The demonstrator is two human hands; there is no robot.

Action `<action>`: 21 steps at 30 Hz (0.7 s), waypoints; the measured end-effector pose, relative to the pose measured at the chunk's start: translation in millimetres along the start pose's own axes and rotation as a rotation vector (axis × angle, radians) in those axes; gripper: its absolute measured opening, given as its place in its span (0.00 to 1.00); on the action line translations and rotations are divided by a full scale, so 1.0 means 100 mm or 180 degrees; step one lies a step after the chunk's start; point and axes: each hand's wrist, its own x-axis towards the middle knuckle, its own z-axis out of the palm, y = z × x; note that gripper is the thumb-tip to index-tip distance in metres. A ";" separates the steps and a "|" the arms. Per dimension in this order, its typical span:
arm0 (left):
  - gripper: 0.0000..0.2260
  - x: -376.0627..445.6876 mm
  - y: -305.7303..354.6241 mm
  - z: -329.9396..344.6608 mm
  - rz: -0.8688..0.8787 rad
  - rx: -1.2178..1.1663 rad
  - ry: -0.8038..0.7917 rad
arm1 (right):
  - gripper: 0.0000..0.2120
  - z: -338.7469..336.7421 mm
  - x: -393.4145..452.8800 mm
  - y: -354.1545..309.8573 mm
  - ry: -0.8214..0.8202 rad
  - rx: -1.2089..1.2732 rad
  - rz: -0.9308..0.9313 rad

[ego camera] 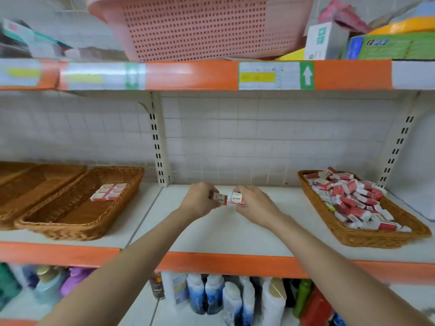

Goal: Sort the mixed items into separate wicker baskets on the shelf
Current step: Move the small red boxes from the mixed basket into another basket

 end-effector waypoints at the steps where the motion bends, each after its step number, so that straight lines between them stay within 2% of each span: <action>1: 0.11 -0.02 -0.13 -0.10 -0.0018 0.0037 0.0028 | 0.15 0.07 0.07 -0.14 -0.0010 0.0033 -0.0012; 8: 0.10 -0.15 -1.04 -0.78 -0.0058 0.0304 0.0208 | 0.14 0.50 0.56 -1.11 -0.0042 0.0164 -0.0152; 13: 0.08 -0.22 -1.54 -1.18 -0.0043 0.0310 0.0584 | 0.14 0.71 0.85 -1.66 -0.0057 0.0230 -0.0349; 21: 0.13 -0.24 -2.15 -1.51 -0.0651 0.0146 0.0663 | 0.11 1.00 1.29 -2.13 -0.0081 0.0326 -0.0785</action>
